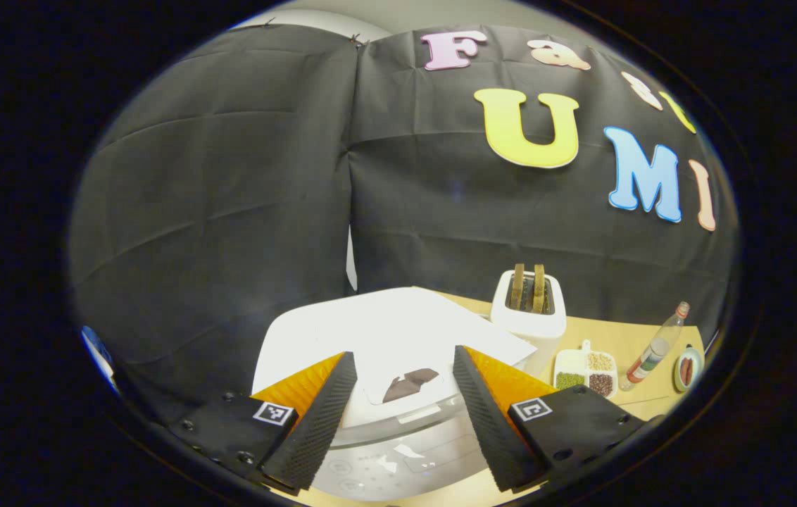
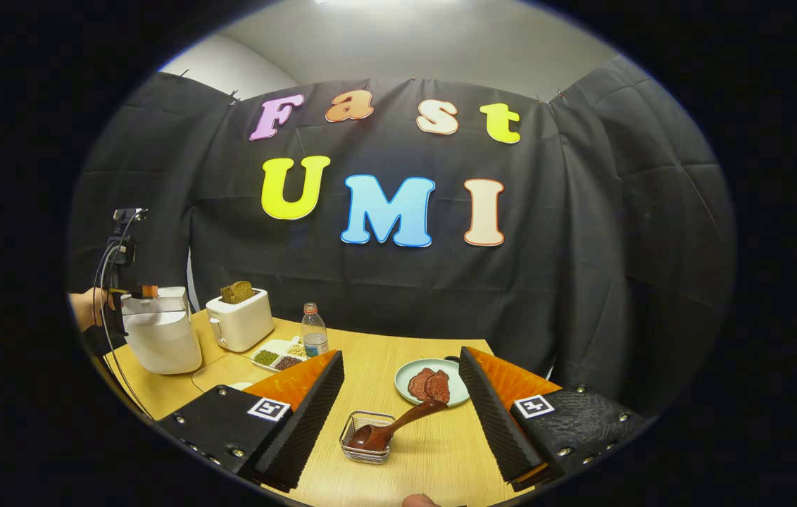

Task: Close the left gripper, press the button to open the rice cooker; take a wooden spoon from the chopstick holder with the right hand, scoop a spoonful of rice and pour it into the rice cooker, then put the wooden spoon back into the chopstick holder.

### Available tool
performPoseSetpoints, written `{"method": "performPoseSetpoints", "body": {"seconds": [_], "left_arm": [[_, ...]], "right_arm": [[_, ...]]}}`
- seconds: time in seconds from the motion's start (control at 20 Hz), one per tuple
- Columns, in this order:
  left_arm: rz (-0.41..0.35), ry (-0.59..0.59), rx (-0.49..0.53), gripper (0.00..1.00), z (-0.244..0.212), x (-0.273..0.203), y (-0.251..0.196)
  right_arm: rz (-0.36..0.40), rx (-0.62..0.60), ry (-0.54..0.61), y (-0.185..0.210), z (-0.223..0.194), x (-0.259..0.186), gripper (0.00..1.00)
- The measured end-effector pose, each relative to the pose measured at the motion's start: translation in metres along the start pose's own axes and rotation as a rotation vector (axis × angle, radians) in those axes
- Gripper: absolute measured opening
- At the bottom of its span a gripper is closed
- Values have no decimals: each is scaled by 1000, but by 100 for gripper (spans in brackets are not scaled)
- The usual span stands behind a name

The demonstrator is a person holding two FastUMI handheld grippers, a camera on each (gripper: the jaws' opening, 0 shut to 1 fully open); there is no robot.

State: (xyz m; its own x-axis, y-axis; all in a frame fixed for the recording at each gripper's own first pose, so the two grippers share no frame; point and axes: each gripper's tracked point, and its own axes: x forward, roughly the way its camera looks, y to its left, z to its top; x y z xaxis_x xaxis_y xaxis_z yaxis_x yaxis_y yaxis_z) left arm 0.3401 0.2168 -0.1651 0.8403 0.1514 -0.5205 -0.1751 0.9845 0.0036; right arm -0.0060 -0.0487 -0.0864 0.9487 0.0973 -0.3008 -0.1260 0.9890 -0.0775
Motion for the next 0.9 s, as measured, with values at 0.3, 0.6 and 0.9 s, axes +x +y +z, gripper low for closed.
{"method": "performPoseSetpoints", "body": {"seconds": [0.3, 0.6, 0.9], "left_arm": [[-1, 29, 22, 97, -20, 8, -3], [-2, 55, 28, 97, -33, 8, -4], [2, 0, 29, 98, -30, 11, -4]], "right_arm": [[0, -1, 8, 4, -4, 5, 100], [15, -15, 16, 15, -7, 13, 100], [48, 0, 14, 26, -6, 21, 100]]}}
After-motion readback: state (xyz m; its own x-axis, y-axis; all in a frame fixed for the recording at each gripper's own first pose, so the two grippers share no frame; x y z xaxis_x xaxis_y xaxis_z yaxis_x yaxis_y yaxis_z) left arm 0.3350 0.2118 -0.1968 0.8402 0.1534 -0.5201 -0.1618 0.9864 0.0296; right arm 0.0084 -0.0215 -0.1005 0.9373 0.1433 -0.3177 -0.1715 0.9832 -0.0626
